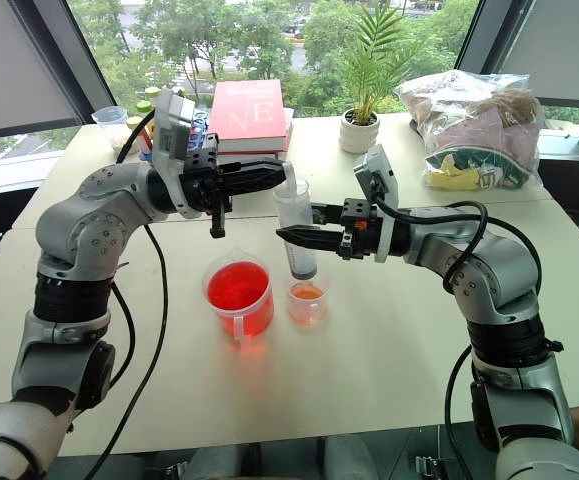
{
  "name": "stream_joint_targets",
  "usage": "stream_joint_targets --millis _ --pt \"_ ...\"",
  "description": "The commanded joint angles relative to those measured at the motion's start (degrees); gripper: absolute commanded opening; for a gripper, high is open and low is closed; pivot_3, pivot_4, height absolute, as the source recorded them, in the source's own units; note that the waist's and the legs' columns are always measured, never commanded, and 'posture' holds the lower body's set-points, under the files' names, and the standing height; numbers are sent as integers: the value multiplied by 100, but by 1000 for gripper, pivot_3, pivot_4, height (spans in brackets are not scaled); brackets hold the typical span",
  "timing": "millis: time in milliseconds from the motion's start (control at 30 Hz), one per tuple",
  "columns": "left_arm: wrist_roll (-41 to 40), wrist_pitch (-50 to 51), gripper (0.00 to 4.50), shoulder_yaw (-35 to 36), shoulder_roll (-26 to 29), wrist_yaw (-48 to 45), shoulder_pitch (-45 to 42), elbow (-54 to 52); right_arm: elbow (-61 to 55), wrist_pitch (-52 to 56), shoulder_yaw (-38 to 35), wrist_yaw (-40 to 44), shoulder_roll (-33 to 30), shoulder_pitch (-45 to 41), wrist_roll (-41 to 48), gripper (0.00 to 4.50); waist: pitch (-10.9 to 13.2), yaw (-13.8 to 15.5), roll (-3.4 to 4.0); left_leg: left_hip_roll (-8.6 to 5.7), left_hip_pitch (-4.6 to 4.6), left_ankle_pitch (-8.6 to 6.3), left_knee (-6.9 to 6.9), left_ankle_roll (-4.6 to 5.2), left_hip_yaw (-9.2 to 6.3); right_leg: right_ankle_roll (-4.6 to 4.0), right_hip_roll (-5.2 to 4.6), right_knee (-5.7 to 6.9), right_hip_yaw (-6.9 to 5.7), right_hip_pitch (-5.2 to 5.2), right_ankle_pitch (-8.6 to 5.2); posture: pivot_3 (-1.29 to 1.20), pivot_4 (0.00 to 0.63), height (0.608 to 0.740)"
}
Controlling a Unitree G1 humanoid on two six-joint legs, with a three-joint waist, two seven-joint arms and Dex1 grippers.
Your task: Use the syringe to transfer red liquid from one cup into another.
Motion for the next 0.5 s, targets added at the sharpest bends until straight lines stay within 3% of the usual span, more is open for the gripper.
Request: stream_joint_targets --millis 33,133,233,467,500 --pt "77 245 80 -541 -19 -147 162 -148 -198 -310 -584 -193 35 -469 210 1439 0 0 0 0 0 0 0 0 0 0 0 0 0 0 0 0 150 740" --pt "51 302 80 -456 15 -94 88 -85 -212 -305 -544 -182 37 -384 194 1439 0 -1 0 0 0 0 0 0 0 0 0 0 0 0 0 0 150 740" --pt "-13 387 933 -349 46 -43 29 -53 -274 -294 -478 -190 42 -289 179 1439 0 -3 0 0 0 0 0 0 0 0 0 0 0 0 0 0 150 740" --pt "-252 571 4259 230 249 205 -171 -8 -460 -182 -337 -266 132 -72 283 1439 0 -16 -1 0 -1 0 0 0 0 0 0 0 0 0 0 0 150 740" --pt "-319 630 4433 341 318 228 -207 6 -466 -172 -321 -269 140 -42 282 1439 0 -21 -1 1 -1 0 -1 0 0 0 0 0 0 -1 0 0 150 740"
